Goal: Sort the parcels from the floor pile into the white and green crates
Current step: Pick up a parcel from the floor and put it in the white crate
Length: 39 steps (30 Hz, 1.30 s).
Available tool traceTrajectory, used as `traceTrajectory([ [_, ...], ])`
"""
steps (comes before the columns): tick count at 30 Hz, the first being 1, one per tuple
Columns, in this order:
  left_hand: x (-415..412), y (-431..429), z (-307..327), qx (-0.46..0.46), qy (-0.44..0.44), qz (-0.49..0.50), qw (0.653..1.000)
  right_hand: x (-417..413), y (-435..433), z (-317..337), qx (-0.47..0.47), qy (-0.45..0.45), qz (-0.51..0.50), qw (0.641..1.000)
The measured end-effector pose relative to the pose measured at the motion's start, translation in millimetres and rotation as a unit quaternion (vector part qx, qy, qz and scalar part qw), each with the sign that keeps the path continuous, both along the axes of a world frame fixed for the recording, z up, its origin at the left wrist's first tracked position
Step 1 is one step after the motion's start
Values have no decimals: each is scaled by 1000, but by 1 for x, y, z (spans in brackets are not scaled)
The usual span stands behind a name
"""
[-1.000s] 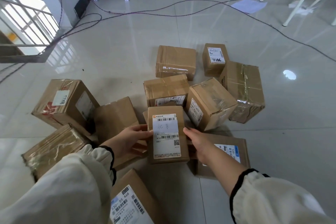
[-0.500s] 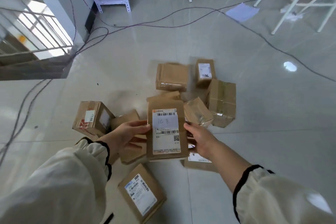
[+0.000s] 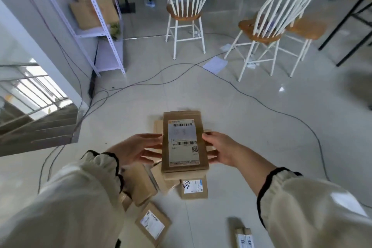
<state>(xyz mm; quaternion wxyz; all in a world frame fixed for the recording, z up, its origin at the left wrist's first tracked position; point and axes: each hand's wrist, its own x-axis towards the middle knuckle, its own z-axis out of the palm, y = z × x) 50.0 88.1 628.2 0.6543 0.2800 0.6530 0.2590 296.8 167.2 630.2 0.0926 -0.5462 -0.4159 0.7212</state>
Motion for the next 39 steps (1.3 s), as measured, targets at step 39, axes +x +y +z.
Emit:
traceTrajectory([
  [39,545,-257,160,124,-104,-774,612,289,-580,180,95,-60,-829,548],
])
